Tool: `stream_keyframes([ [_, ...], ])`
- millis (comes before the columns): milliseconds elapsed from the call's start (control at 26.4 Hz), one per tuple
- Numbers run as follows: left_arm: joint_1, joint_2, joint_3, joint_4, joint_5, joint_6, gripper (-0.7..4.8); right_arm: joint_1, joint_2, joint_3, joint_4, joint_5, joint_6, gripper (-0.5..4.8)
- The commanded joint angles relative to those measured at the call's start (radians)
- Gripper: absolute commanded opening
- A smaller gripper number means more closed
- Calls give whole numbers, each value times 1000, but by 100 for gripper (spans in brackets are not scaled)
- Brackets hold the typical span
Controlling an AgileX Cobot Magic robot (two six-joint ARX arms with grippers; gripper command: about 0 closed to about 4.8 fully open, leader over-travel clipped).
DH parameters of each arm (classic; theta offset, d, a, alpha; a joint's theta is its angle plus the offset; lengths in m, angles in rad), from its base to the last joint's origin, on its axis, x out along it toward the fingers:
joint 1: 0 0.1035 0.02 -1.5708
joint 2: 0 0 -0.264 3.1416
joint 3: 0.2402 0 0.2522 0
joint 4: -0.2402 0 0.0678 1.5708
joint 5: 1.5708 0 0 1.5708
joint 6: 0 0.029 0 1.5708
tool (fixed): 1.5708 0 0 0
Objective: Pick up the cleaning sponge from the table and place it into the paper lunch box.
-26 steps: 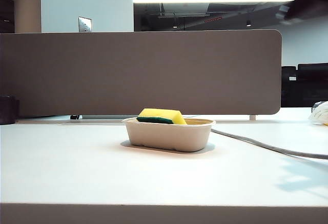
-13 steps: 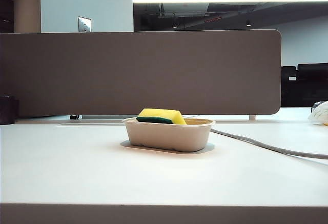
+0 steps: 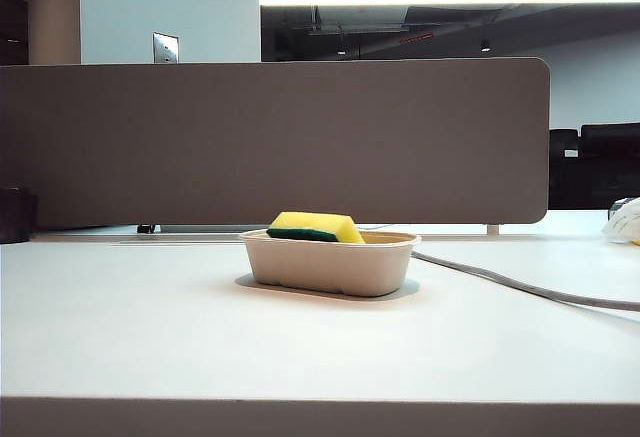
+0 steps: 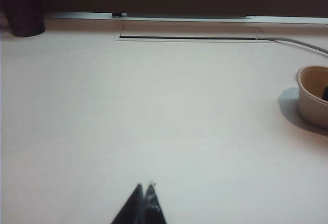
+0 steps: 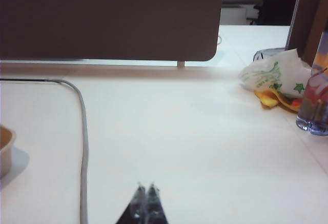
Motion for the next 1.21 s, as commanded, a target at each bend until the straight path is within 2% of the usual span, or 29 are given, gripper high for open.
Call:
stream_keyframes([
  [38, 2, 2, 0, 11, 3, 1, -5, 2, 0, 0, -14, -1, 0, -8],
  [417, 2, 2, 0, 11, 3, 1, -5, 3, 0, 0, -17, -35, -1, -8],
  [1212, 2, 2, 0, 11, 3, 1, -5, 3, 0, 0, -17, -35, -3, -8],
])
